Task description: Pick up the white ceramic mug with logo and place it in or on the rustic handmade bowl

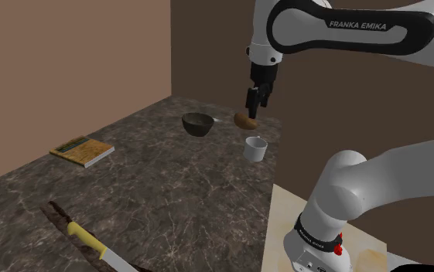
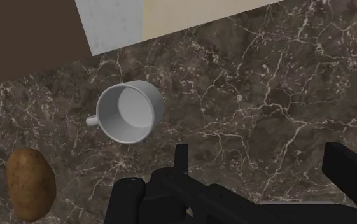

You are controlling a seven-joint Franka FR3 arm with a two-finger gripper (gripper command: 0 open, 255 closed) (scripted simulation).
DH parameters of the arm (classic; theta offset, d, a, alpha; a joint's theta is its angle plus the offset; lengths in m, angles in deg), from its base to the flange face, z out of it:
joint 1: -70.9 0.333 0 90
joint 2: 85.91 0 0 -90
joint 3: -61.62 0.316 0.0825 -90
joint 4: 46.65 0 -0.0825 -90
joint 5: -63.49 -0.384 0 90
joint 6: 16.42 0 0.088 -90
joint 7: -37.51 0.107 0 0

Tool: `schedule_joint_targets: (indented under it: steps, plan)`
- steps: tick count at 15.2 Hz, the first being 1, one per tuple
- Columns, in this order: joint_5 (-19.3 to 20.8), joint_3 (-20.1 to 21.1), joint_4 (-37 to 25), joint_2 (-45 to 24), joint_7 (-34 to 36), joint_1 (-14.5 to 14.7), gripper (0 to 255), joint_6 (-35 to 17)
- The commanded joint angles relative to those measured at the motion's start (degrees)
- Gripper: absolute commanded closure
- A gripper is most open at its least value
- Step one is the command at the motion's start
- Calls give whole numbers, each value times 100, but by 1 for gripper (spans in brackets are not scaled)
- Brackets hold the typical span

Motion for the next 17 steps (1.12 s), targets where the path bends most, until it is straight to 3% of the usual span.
schedule_joint_targets:
  steps: [1, 9, 17]
  plan:
    - [0, 0, 0, 0, 0, 0, 0, 0]
    - [333, -813, 1095, -261, -636, -214, 0, -1446]
    - [616, -1673, 1692, -1242, -1318, -441, 0, -3084]
